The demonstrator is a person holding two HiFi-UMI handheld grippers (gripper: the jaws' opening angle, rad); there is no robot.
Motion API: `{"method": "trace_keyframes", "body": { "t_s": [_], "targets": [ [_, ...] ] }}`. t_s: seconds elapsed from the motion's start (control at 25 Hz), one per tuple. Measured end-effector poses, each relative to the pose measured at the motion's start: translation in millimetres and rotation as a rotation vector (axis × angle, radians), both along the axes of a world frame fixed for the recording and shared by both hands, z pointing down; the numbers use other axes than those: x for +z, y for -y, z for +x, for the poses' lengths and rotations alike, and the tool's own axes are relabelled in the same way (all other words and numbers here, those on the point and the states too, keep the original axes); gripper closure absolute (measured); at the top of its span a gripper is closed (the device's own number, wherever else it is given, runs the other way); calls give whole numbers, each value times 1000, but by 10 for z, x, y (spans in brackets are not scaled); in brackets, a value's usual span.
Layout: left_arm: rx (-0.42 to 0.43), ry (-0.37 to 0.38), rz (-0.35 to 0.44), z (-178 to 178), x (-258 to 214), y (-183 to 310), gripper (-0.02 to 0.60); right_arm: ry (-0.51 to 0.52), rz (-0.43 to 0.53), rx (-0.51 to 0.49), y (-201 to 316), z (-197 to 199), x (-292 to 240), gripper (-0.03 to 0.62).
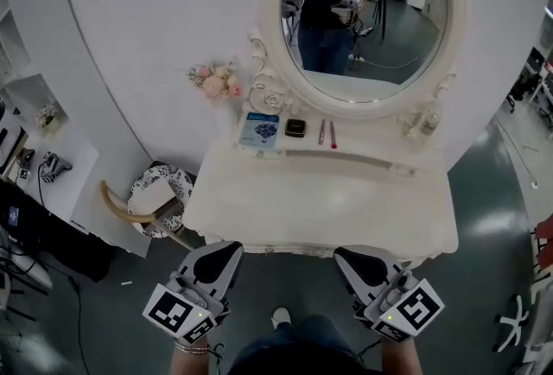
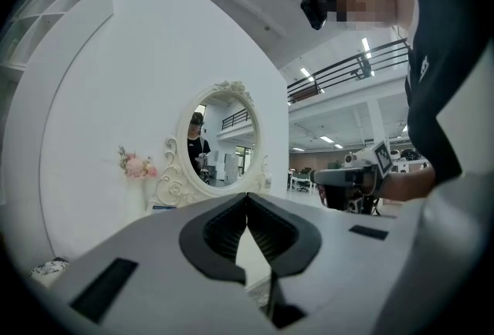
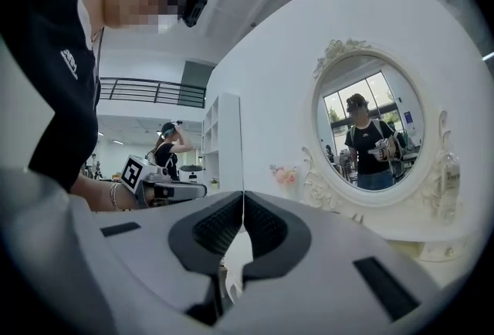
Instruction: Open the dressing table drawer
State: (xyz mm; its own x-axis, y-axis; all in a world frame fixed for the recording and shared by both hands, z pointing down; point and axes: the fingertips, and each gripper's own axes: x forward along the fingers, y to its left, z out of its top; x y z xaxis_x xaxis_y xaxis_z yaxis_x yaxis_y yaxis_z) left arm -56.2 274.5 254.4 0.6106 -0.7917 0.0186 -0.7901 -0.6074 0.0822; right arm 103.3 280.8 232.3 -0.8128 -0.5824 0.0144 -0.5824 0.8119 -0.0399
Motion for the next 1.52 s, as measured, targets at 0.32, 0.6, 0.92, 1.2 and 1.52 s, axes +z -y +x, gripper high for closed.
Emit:
{"method": "trace_keyframes", "body": {
  "t_s": [0.32, 0.6, 0.92, 1.2, 1.52],
  "targets": [
    [1, -7, -35, -61, 142, 253, 565, -29, -30, 15, 271, -66, 79, 574],
    [-40, -8, -51, -91, 187, 511, 565, -42, -60, -43, 700, -143, 153, 575],
    [-124, -11, -63, -94, 189, 982, 565, -50, -88, -148, 1281, -224, 176, 574],
    [-194, -21, -60, -1, 156, 1306, 565, -61, -93, -255, 1618, -261, 141, 574],
    [-253, -27, -104, 120, 278, 1493, 565, -71, -123, -313, 1894, -165, 259, 574]
  ]
}}
